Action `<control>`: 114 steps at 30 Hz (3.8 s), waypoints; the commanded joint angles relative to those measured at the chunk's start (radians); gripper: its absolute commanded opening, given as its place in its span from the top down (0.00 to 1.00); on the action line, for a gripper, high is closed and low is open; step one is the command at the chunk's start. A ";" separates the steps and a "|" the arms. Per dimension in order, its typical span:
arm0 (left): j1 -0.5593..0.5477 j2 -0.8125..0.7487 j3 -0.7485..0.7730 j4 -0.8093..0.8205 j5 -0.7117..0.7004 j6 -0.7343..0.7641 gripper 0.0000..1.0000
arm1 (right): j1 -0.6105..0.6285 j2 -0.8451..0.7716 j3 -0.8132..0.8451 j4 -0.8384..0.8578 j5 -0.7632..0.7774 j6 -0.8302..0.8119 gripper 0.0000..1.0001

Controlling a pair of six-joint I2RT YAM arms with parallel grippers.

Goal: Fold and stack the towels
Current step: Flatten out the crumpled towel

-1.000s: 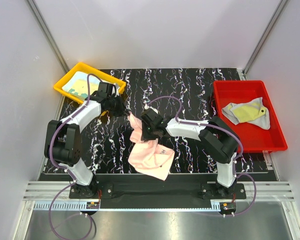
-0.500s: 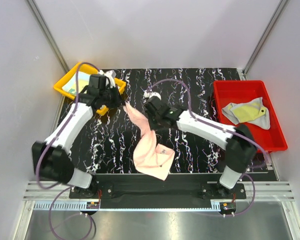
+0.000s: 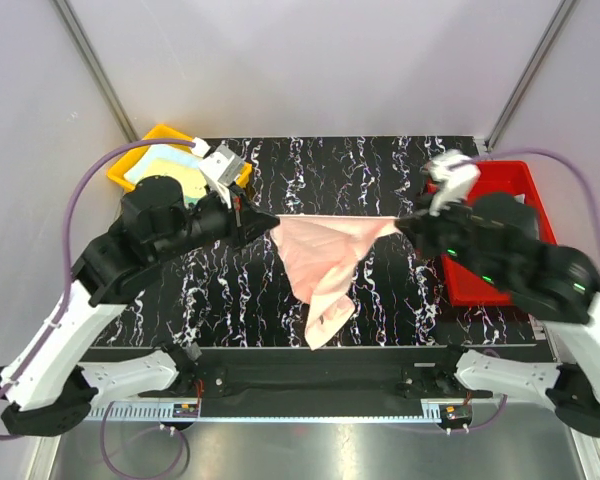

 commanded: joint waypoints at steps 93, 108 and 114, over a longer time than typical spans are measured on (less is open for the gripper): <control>0.490 1.098 0.479 0.263 0.181 0.504 1.00 | -0.649 1.073 0.204 0.691 -0.462 -0.977 1.00; 0.386 0.752 0.053 0.223 0.063 0.537 1.00 | -0.609 0.688 -0.202 0.528 -0.500 -1.011 1.00; 0.340 0.638 -0.097 0.209 0.040 0.496 1.00 | -0.603 0.607 -0.297 0.468 -0.537 -0.992 1.00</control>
